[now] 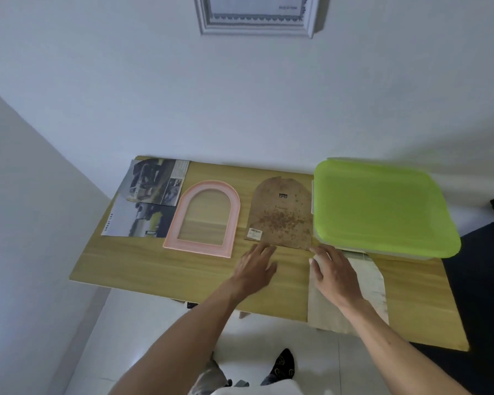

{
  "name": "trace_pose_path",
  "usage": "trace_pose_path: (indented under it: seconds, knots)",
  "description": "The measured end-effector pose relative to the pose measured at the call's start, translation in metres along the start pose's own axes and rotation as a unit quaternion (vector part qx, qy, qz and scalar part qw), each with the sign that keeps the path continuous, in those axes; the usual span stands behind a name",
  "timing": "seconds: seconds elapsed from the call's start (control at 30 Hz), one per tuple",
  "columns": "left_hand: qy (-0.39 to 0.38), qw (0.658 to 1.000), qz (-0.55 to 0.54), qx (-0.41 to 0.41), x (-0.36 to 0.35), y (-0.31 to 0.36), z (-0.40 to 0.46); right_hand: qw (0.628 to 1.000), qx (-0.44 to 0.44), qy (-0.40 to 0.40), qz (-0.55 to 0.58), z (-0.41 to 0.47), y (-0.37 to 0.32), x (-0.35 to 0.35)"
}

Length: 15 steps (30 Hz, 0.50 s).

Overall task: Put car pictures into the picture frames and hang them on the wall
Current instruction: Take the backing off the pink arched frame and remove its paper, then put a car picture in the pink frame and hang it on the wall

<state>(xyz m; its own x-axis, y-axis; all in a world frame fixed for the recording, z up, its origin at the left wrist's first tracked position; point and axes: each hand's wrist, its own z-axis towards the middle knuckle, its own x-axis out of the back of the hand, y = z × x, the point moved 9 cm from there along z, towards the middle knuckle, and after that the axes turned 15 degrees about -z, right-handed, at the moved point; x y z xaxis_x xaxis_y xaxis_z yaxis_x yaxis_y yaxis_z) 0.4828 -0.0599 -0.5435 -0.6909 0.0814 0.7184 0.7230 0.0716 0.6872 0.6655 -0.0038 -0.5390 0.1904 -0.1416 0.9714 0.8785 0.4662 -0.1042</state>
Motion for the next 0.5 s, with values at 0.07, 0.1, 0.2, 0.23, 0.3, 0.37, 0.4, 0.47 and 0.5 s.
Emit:
trace_pose_path:
  seconds: [0.07,0.1,0.2,0.23,0.3,0.37,0.4,0.47,0.5]
  knots:
    - [0.029,0.999,0.013,0.011,0.033,-0.023,-0.004,1.0,0.023,0.01,0.016,0.022,-0.034,0.001]
    - [0.041,0.999,0.019,0.018,0.049,-0.036,-0.006,0.999,0.029,0.008,0.026,0.033,-0.053,0.0]
    - [0.068,0.996,0.028,0.044,0.101,-0.079,-0.013,0.998,0.048,0.0,0.051,0.065,-0.111,-0.004]
    - [0.076,0.995,0.031,0.055,0.119,-0.093,-0.015,0.997,0.061,-0.002,0.052,0.076,-0.132,-0.005]
    - [0.097,0.991,0.037,0.084,0.153,-0.124,-0.019,0.995,0.09,-0.006,0.05,0.098,-0.175,-0.007]
    - [0.111,0.988,0.032,0.106,0.183,-0.154,-0.023,0.992,0.119,-0.01,0.046,0.119,-0.216,-0.011]
    - [0.114,0.986,0.034,0.113,0.196,-0.168,-0.024,0.99,0.13,-0.017,0.042,0.129,-0.235,-0.015]
    - [0.116,0.984,0.041,0.128,0.221,-0.197,-0.026,0.988,0.147,-0.038,0.032,0.148,-0.272,-0.023]
    - [0.12,0.982,0.044,0.138,0.233,-0.21,-0.027,0.986,0.153,-0.052,0.024,0.156,-0.29,-0.027]
